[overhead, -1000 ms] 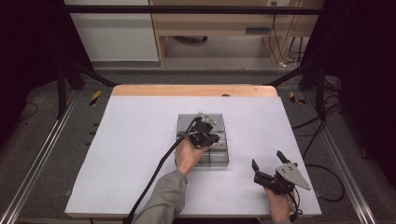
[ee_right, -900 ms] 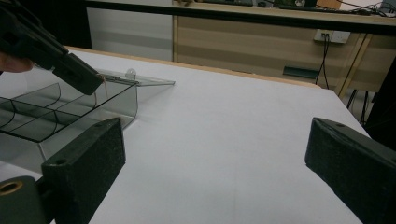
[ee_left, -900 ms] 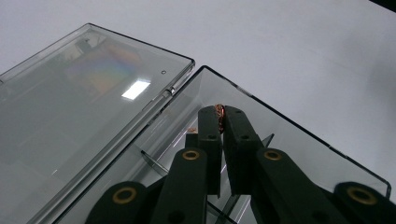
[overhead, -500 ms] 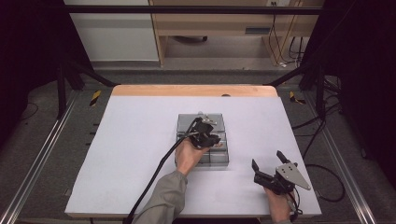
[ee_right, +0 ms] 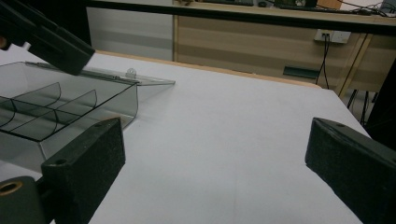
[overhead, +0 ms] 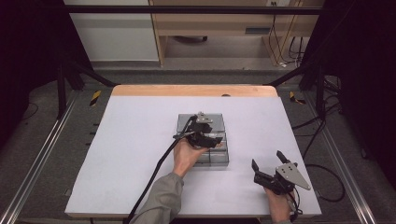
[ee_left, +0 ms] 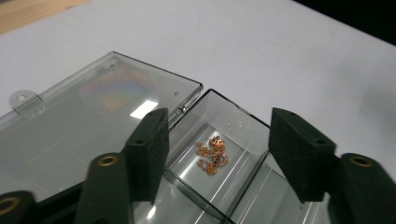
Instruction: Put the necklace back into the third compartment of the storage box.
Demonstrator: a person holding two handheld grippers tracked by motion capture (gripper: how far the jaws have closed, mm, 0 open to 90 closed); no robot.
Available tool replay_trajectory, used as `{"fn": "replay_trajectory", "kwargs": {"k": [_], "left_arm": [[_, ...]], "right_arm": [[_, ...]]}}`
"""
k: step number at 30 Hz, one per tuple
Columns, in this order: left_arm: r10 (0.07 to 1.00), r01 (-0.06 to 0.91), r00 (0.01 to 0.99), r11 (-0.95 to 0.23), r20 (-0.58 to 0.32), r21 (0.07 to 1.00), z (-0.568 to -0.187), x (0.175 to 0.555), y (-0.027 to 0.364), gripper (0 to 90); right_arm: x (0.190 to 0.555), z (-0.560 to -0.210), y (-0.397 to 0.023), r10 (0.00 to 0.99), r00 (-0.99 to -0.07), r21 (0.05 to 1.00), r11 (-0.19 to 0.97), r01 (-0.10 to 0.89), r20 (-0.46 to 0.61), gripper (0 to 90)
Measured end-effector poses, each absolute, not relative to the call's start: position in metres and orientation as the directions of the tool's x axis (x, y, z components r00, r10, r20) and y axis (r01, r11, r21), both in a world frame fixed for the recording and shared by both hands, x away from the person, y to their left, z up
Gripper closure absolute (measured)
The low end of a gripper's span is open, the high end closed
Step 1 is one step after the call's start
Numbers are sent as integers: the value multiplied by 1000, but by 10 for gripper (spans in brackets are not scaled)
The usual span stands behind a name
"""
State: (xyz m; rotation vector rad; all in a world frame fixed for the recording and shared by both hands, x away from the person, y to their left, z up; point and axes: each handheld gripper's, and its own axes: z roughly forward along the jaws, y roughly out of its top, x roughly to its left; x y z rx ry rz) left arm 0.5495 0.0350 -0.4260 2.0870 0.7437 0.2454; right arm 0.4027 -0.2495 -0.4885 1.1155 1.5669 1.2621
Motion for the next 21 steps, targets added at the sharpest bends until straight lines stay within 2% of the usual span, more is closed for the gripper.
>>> {"fn": "replay_trajectory", "kwargs": {"k": [2,7,10,13,21], "left_arm": [[594,400,800,-420,-86,815,-421,545,42,283],[613,352,789,-392,-44,850,-411,532,62,203],[645,297,764,-397,34,868,-401,516,89,163],[664,274,745,-400,70,875,-396,508,104,141],[730,238,683,-273,40,932,-389,473,181,88]], "right_arm": [[403,-488,-249,959,-276,984,107,144,-65,51],[403,-489,-249,959,-275,984,110,140,-68,47],[402,-489,-249,959,-275,984,110,139,-68,43],[402,-489,-249,958,-277,984,112,136,-70,41],[402,-489,-249,959,-273,985,114,131,-74,37]]}}
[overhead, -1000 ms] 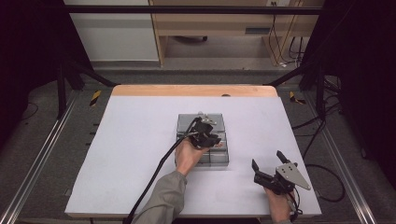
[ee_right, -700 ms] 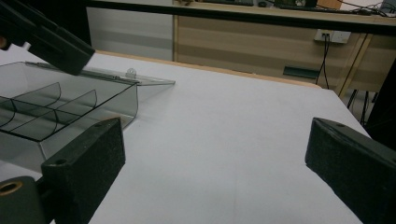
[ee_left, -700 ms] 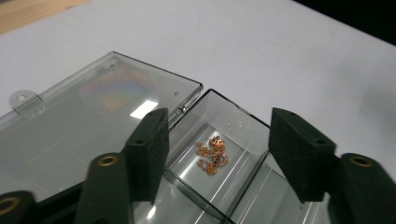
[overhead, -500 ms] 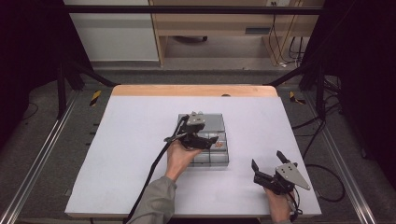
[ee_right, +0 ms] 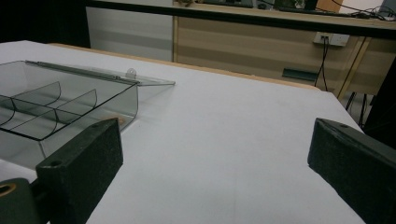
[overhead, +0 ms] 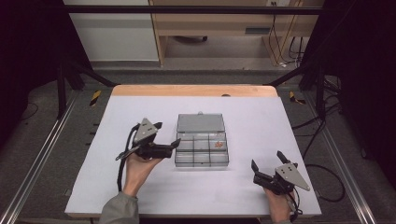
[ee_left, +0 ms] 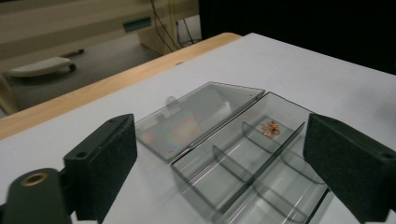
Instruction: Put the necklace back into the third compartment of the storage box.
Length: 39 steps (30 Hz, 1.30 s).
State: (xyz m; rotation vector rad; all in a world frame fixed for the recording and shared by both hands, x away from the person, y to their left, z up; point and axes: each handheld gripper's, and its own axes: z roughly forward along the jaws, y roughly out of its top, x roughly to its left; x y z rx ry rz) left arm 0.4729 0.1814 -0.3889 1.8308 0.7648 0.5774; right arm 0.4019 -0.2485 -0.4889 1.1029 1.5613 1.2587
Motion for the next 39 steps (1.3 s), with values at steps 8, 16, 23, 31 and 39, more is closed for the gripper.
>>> {"fn": "replay_trajectory", "kwargs": {"k": [8,16,23,31,39], "left_arm": [[776,235,630,-229,31,945,-398,448,224,63],[837,235,547,-143,-9,961,-420,426,266,47],[892,210,447,-32,-67,977,-448,410,306,48],[903,230,424,-37,-66,973,-462,408,314,47],[907,244,417,-45,-63,969,-471,408,315,48]], "right_arm": [[401,-489,-249,960,-271,986,114,126,-76,36],[401,-489,-249,960,-270,986,112,122,-76,34],[400,-489,-249,961,-266,987,111,119,-76,33],[400,-489,-249,961,-267,987,110,119,-74,32],[401,-489,-249,960,-271,987,111,120,-75,34]]}}
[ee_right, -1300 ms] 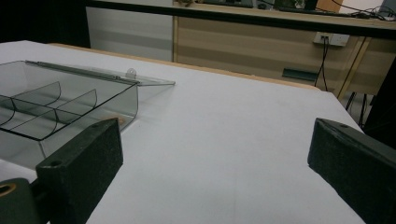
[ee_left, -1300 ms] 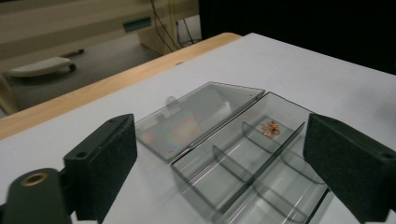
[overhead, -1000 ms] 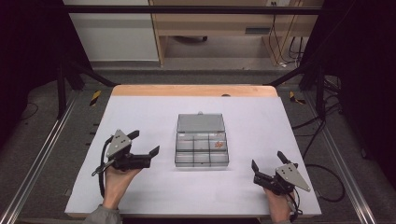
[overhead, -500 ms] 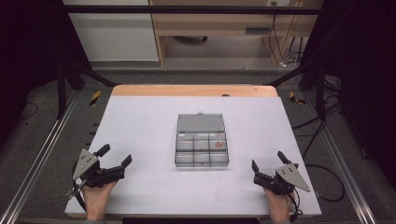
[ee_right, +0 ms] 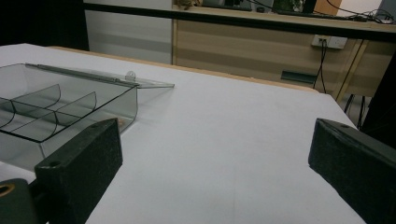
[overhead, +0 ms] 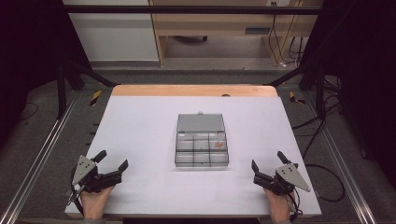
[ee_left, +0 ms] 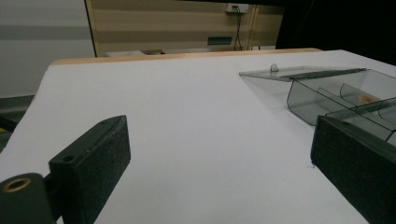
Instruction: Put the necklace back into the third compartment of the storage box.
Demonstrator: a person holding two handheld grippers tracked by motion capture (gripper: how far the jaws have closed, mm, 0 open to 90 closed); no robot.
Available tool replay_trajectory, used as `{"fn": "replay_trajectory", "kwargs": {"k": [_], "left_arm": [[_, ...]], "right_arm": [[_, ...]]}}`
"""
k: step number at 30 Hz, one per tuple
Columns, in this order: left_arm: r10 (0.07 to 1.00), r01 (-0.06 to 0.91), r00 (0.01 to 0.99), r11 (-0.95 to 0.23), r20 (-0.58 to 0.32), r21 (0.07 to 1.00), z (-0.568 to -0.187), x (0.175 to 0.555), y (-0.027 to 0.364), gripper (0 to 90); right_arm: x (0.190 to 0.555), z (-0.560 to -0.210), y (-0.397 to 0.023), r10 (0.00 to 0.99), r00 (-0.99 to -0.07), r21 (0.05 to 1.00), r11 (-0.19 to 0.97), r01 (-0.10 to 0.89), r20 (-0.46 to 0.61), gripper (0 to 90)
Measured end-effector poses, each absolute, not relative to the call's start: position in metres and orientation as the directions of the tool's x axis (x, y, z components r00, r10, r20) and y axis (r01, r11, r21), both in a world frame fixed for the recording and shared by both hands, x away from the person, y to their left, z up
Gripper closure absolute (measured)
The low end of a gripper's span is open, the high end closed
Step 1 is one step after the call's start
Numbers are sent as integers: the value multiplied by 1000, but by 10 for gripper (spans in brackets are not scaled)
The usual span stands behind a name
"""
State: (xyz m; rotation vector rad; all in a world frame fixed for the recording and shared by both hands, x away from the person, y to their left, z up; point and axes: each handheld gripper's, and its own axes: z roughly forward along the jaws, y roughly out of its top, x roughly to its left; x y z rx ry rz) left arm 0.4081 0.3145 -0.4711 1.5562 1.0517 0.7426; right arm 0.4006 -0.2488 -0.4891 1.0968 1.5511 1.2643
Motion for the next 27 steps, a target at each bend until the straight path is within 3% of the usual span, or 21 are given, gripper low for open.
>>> {"fn": "replay_trajectory", "kwargs": {"k": [27], "left_arm": [[907,267,420,-75,-46,961,-477,410,310,48]], "right_arm": [[401,-489,-249,959,-273,986,110,122,-73,34]]}}
